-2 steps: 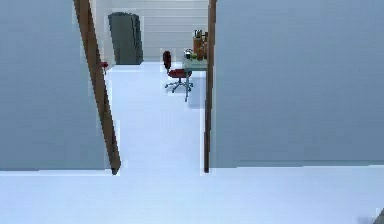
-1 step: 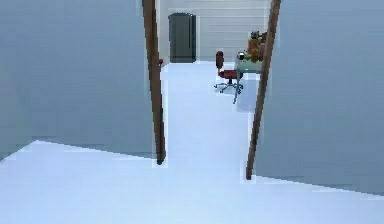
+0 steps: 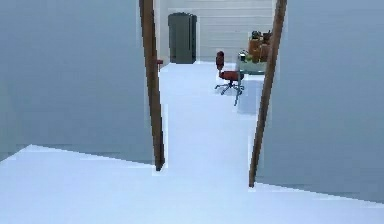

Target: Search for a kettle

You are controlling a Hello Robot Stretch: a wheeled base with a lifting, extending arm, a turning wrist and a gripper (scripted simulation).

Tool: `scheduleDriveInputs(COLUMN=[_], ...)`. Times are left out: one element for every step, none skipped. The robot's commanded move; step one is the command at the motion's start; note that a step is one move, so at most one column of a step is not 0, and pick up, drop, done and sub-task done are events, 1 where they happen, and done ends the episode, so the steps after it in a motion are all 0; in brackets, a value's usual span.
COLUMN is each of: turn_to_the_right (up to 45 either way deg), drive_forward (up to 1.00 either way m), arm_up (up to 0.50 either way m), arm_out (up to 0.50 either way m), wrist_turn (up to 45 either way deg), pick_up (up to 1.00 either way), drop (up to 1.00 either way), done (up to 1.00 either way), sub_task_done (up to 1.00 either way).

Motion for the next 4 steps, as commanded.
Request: scheduleDriveInputs(turn_to_the_right=[3.0,0.0,0.0,3.0], drive_forward=[0.00,1.00,0.45,0.00], arm_up=[0.00,0.00,0.00,0.00], arm_out=[0.00,0.00,0.00,0.00], wrist_turn=[0.0,0.0,0.0,0.0], pick_up=[0.00,0.00,0.00,0.00], drop=[0.00,0.00,0.00,0.00], done=[0.00,0.00,0.00,0.00], sub_task_done=[0.00,0.00,0.00,0.00])
